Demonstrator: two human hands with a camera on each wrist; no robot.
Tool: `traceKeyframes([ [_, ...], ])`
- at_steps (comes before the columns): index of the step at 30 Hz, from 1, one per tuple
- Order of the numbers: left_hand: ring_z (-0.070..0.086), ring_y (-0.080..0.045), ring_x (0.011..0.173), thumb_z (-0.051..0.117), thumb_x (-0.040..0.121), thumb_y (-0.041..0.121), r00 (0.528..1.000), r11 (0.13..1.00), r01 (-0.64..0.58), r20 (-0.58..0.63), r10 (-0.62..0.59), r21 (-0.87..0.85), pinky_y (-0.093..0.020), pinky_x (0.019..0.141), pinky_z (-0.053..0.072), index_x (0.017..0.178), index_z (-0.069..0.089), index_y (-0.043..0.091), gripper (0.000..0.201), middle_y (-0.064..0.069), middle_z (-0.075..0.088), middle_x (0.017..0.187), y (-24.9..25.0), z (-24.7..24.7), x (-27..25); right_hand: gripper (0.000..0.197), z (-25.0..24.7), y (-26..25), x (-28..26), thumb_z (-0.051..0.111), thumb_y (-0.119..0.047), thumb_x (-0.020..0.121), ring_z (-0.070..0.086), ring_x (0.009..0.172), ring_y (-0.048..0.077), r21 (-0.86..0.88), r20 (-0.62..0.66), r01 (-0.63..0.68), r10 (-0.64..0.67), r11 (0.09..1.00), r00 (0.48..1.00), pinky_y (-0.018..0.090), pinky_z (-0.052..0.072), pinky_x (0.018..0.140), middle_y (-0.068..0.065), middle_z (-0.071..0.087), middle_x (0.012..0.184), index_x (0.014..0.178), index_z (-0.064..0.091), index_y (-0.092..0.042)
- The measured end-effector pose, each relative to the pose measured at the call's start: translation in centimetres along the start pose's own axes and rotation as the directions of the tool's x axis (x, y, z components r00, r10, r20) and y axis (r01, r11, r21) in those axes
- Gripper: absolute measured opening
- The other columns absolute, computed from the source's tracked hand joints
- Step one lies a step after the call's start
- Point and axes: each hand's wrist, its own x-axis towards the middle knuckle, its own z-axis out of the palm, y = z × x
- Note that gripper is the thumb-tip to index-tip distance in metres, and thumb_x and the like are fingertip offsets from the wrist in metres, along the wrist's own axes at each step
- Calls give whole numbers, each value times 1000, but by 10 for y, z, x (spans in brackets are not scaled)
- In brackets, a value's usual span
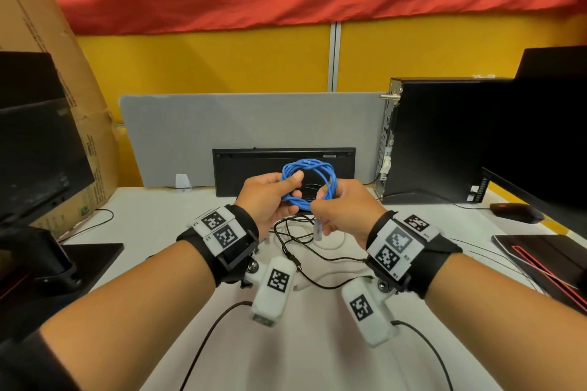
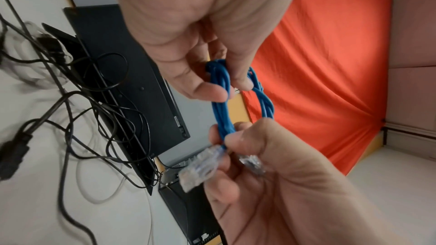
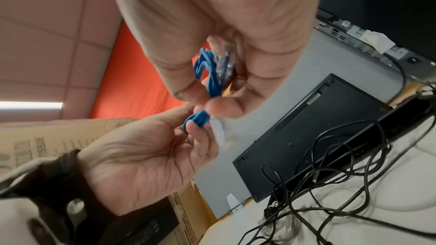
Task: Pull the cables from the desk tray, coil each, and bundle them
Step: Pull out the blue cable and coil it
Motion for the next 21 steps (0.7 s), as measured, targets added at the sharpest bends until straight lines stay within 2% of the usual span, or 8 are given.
traceKeyframes([
  [4, 68, -15, 65, 73, 84, 15, 1000, 998, 24, 2, -24, 51, -21, 55, 56, 95, 68, -1, 21, -8, 68, 74, 5, -12, -1, 22, 8, 5, 3, 68, 5, 77, 61, 53, 19, 103, -28, -31, 34, 994, 999, 30, 55, 54, 13, 64, 71, 96, 62, -6],
  [6, 71, -20, 72, 74, 82, 5, 999, 997, 22, 26, -24, 80, -24, 59, 58, 89, 65, 1, 12, -13, 69, 82, 11, -21, -3, 31, 12, 8, 4, 71, 7, 76, 61, 59, 19, 208, -9, -70, 74, 976, 997, 28, 54, 55, 17, 64, 80, 104, 61, -3],
  [8, 72, -24, 74, 71, 81, -3, 999, 994, 20, 37, -25, 109, -27, 63, 60, 87, 64, 2, 10, -16, 69, 87, 16, -33, -5, 32, 18, 10, 3, 73, 7, 77, 59, 59, 19, 294, 45, -124, 116, 948, 992, 26, 54, 54, 17, 63, 82, 105, 60, 0],
  [10, 70, -23, 71, 70, 82, -4, 1000, 983, 13, 18, -16, 184, -26, 64, 59, 87, 65, 1, 8, -16, 67, 86, 19, -47, -7, 25, 23, 11, 3, 75, 1, 78, 58, 61, 19, 298, 127, -169, 137, 940, 982, 25, 55, 55, 15, 63, 82, 98, 60, -2],
  [13, 69, -20, 64, 69, 85, 0, 998, 945, 56, -44, -44, 323, -24, 60, 57, 88, 66, -1, 5, -17, 66, 86, 21, -71, -12, 35, 31, 14, 6, 78, -13, 79, 59, 68, 21, 147, 205, -246, 214, 958, 955, 31, 55, 62, 12, 62, 89, 107, 60, -5],
  [15, 69, -17, 57, 68, 85, -2, 991, 903, 124, -94, -94, 410, -22, 54, 56, 86, 66, -3, 2, -17, 67, 84, 22, -91, -14, 30, 36, 15, 9, 76, -15, 80, 57, 72, 22, 9, 213, -260, 252, 966, 944, 35, 52, 67, 12, 61, 92, 105, 60, -9],
  [18, 69, -17, 60, 69, 85, 0, 965, 757, 263, -164, -206, 598, -24, 55, 57, 88, 69, -2, 4, -17, 71, 87, 17, -121, -19, 17, 44, 19, 12, 71, -15, 84, 56, 75, 22, -175, 253, -232, 272, 957, 929, 34, 50, 67, 11, 58, 91, 97, 65, -7],
  [21, 67, -18, 62, 69, 85, 1, 926, 593, 370, -229, -301, 716, -27, 63, 61, 94, 70, -2, 10, -16, 72, 90, 5, -144, -26, 22, 51, 23, 13, 69, -16, 86, 59, 82, 23, -310, 276, -223, 312, 924, 909, 34, 53, 69, 11, 61, 98, 104, 67, -3],
])
